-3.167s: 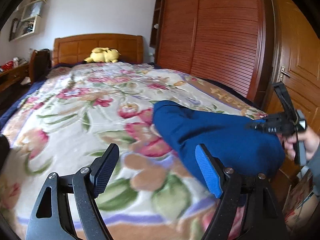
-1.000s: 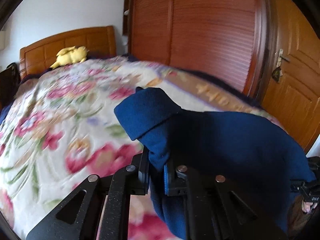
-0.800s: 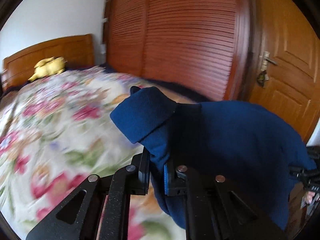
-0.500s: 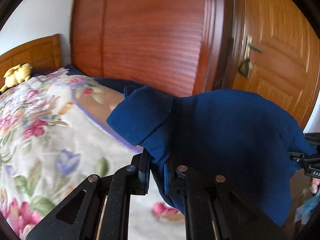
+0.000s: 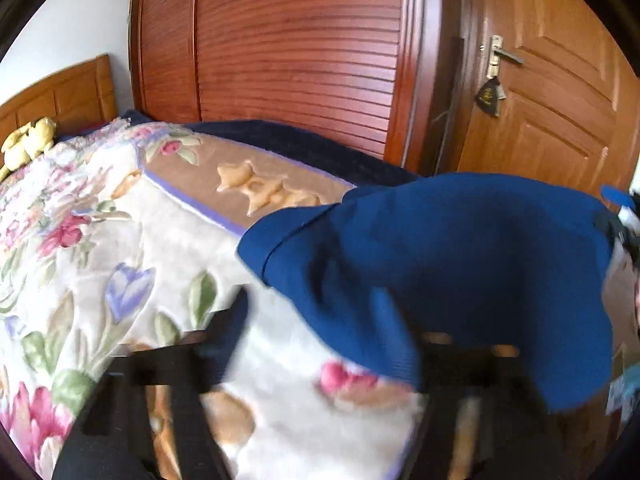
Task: Fold large clothes
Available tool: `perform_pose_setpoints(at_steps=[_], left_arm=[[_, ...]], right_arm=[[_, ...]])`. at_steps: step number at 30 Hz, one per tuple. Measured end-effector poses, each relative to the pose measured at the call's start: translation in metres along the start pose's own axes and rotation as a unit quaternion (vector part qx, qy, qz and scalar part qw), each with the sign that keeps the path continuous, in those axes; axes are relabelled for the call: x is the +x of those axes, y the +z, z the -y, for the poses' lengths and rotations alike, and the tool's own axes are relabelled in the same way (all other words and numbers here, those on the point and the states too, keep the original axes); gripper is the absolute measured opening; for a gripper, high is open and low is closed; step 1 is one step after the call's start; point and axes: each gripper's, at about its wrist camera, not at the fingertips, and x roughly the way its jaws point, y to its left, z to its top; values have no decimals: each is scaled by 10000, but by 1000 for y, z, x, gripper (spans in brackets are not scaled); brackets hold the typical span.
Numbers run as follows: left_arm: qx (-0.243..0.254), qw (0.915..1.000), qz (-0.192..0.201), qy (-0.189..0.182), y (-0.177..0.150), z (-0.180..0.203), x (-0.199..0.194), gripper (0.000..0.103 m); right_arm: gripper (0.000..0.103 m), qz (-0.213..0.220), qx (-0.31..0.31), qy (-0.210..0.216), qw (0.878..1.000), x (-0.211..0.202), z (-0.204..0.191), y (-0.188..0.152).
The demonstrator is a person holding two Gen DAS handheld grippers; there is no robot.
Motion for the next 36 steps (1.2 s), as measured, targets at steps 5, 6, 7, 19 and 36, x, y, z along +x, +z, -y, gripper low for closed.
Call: perform_pose_setpoints(at_steps=[5, 6, 7, 19, 36], left_arm=[[-15, 9996, 268, -34, -24, 1, -45, 80], [-20, 9995, 309, -50, -28, 1, -53, 80], [-11, 9994, 338, -32, -33, 1, -62, 80], [-27, 9975, 695, 149, -86, -1, -147, 81], [-426, 9915, 944, 782, -146, -32, -251, 81]], right_arm=[[91, 462, 187, -385, 9980, -28, -22, 3], [91, 523, 263, -401, 9975, -32, -28, 7], [91, 516, 345, -339, 9975, -33, -34, 12], [91, 32, 213, 542, 9983, -8, -81, -44], [91, 71, 607, 287, 9977, -21, -102, -33]])
